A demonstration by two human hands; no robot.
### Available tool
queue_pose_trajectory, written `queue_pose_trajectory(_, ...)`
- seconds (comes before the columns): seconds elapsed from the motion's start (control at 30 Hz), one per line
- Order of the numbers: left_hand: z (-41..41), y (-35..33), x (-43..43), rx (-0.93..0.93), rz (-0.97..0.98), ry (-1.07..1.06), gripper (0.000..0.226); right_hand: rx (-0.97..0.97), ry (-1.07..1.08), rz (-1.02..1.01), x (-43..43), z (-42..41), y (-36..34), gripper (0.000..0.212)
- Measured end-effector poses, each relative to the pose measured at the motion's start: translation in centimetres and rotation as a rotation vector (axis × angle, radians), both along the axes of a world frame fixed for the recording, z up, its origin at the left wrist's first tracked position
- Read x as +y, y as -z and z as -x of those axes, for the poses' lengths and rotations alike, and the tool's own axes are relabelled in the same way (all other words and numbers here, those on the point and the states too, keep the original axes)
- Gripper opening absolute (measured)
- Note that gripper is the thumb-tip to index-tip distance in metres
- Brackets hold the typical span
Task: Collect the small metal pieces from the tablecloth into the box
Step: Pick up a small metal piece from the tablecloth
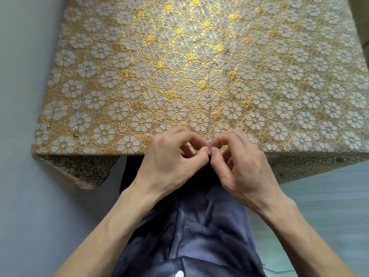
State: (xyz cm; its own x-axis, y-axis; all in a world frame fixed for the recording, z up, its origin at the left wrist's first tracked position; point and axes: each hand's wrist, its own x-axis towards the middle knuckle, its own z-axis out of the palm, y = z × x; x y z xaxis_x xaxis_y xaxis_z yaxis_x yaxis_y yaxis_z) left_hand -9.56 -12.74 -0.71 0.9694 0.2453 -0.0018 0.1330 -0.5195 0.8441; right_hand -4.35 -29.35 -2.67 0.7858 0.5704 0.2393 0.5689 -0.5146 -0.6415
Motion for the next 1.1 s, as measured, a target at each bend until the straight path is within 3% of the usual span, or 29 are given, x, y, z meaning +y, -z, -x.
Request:
queue_pose_trajectory(0.23,0.0,-0.1,-0.5,0.019,-0.038,-0.064,0.007,-0.043,0.064,0.045,0.5,0.2,0.0,0.020)
queue_pose_trajectory(0.4,-0.8,-0.2,-0.1,0.207,0.285,-0.071,0.011,0.039,0.077,-0.049,0.5,0.1,0.0,0.014)
queue_pose_trajectory(0.47,-0.9,-0.3,0.2,0.235,0.326,-0.044,0.013,0.079,0.081,-0.064,0.4,0.1,-0.1,0.014)
queue_pose_trajectory(0.6,-0.8,-0.3,0.2,0.199,0.117,-0.045,0.016,0.248,0.106,-0.074,0.5,-0.2,-0.1,0.011)
queue_pose_trajectory(0.7,-0.8,-0.2,-0.2,0.155,-0.114,-0.030,0.018,0.147,0.124,0.023,0.5,-0.2,0.1,0.011)
queue_pose_trajectory(0.83,-1.1,-0.3,0.0,0.198,0.004,-0.053,0.011,0.157,0.158,-0.030,0.2,-0.2,-0.1,0.015)
queue_pose_trajectory(1.1,-1.0,-0.5,0.2,0.216,-0.002,0.000,0.009,0.178,0.149,-0.086,-0.2,-0.5,-0.2,0.018)
